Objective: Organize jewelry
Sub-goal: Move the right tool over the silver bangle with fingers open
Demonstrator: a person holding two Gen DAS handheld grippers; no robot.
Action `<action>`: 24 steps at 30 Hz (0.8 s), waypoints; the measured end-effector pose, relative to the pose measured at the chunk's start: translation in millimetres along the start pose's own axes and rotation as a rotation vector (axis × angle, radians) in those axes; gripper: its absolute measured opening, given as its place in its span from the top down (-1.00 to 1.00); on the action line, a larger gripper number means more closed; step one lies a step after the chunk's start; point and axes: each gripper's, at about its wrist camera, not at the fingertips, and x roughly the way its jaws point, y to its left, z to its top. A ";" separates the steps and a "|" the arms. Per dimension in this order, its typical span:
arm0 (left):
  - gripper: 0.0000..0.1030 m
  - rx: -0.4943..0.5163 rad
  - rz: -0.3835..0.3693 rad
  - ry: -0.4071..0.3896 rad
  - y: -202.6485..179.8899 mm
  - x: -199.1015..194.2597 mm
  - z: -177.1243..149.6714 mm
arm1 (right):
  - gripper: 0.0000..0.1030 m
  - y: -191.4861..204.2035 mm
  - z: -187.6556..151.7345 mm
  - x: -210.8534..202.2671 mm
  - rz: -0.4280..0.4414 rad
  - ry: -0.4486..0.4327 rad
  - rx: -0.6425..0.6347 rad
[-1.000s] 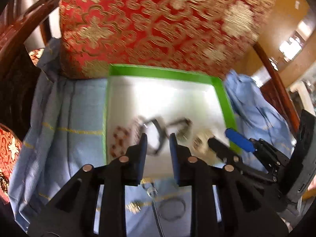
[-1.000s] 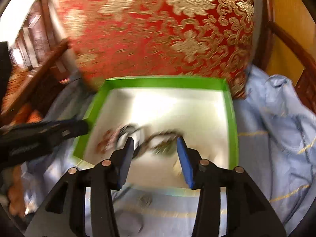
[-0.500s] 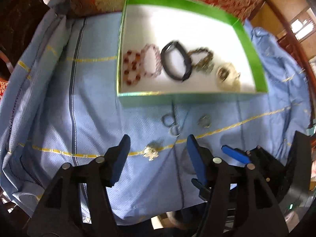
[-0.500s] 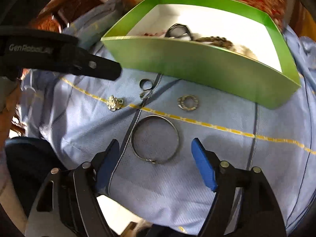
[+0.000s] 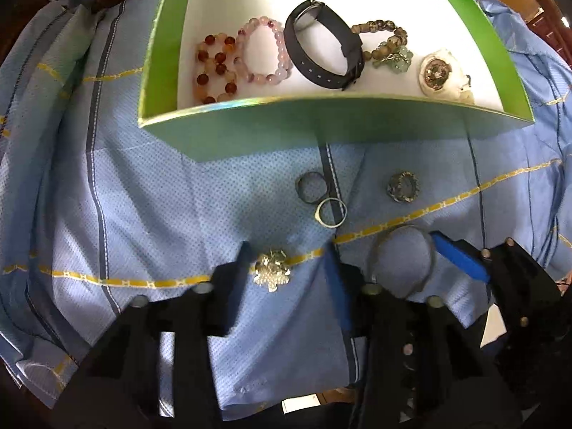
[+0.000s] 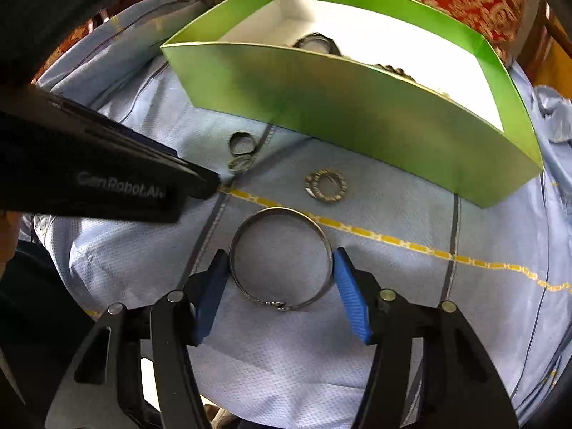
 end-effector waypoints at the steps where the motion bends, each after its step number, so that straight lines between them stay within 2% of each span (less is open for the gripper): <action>1: 0.38 0.002 -0.001 -0.005 -1.1 0.2 0.6 | -0.15 -4.2 -0.8 -0.9 -0.014 0.000 0.011; 2: 0.50 0.002 -0.010 -0.009 -1.8 0.1 1.3 | -0.15 -8.0 -1.8 -2.0 -0.024 0.000 0.021; 5: 0.61 0.006 -0.033 -0.030 -4.7 -3.1 2.8 | -0.15 -23.8 -4.5 -5.5 -0.044 0.005 0.068; 8: 0.61 -0.004 -0.049 -0.045 -3.1 -8.7 4.9 | -0.15 -41.1 -7.3 -7.5 -0.056 0.012 0.112; 9: 0.59 -0.008 -0.051 -0.047 -2.9 -12.3 8.9 | -0.15 -44.9 -8.4 -8.2 -0.057 0.011 0.120; 11: 0.38 -0.022 -0.062 -0.054 3.3 -18.0 5.9 | -0.15 -47.5 -8.3 -8.0 -0.061 0.011 0.124; 13: 0.26 -0.026 -0.048 -0.059 14.7 -24.0 -4.4 | -0.15 -50.3 -9.9 -8.6 -0.062 0.008 0.124; 18: 0.26 -0.015 -0.006 -0.031 19.4 -12.1 -12.2 | -0.15 -58.3 -14.0 -8.2 -0.074 0.005 0.117; 21: 0.44 -0.019 0.019 -0.031 17.6 -8.3 -10.0 | -0.16 -58.2 -12.6 -6.1 -0.080 0.002 0.115; 22: 0.59 -0.016 0.020 -0.036 16.7 -8.7 -9.2 | -0.16 -59.1 -12.6 -5.9 -0.080 0.000 0.116; 24: 0.58 -0.018 0.023 -0.054 13.6 -11.4 -4.8 | -0.16 -59.8 -12.9 -5.3 -0.081 -0.002 0.115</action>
